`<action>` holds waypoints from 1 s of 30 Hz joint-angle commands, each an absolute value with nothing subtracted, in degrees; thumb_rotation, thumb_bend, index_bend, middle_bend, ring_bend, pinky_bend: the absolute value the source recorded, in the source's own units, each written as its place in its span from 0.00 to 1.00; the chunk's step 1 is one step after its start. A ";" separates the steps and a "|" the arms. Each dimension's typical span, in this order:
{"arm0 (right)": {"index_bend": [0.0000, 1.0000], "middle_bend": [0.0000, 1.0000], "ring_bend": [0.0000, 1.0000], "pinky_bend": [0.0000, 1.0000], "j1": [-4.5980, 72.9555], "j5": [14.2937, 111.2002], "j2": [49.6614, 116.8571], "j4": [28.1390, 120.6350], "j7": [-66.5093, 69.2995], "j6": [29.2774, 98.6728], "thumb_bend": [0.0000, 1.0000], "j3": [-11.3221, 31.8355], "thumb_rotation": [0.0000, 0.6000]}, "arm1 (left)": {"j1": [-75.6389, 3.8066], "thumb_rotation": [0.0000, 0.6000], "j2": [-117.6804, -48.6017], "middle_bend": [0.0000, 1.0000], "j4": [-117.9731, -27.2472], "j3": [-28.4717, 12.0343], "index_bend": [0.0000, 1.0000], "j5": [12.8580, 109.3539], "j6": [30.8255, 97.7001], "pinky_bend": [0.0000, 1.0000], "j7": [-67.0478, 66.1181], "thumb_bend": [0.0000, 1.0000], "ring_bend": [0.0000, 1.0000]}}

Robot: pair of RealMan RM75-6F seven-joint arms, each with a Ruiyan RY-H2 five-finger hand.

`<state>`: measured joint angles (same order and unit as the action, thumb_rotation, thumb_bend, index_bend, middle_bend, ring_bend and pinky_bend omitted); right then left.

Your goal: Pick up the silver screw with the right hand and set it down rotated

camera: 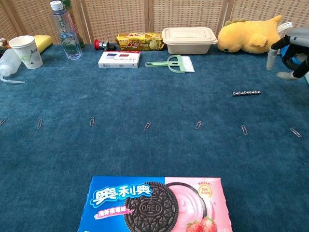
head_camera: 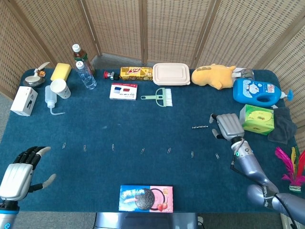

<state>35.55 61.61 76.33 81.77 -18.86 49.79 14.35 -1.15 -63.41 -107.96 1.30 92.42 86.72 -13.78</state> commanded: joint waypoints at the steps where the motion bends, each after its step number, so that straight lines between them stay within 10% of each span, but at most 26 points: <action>1: 0.50 0.86 0.90 0.82 36.91 58.75 77.73 80.44 -21.99 49.67 0.40 13.70 1.00 | -1.13 0.76 -63.32 0.20 -107.94 1.36 0.17 92.38 86.76 0.19 -13.68 0.39 0.15; 30: 0.49 0.85 0.89 0.81 44.33 47.16 88.00 69.60 -32.43 48.83 0.40 11.12 1.00 | -1.39 0.76 -63.29 0.20 -106.03 1.04 0.17 91.93 87.15 0.19 -11.76 0.39 0.15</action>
<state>44.06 47.55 87.58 70.03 -32.05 48.71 11.26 -1.37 -63.28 -106.09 1.05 91.98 87.20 -11.82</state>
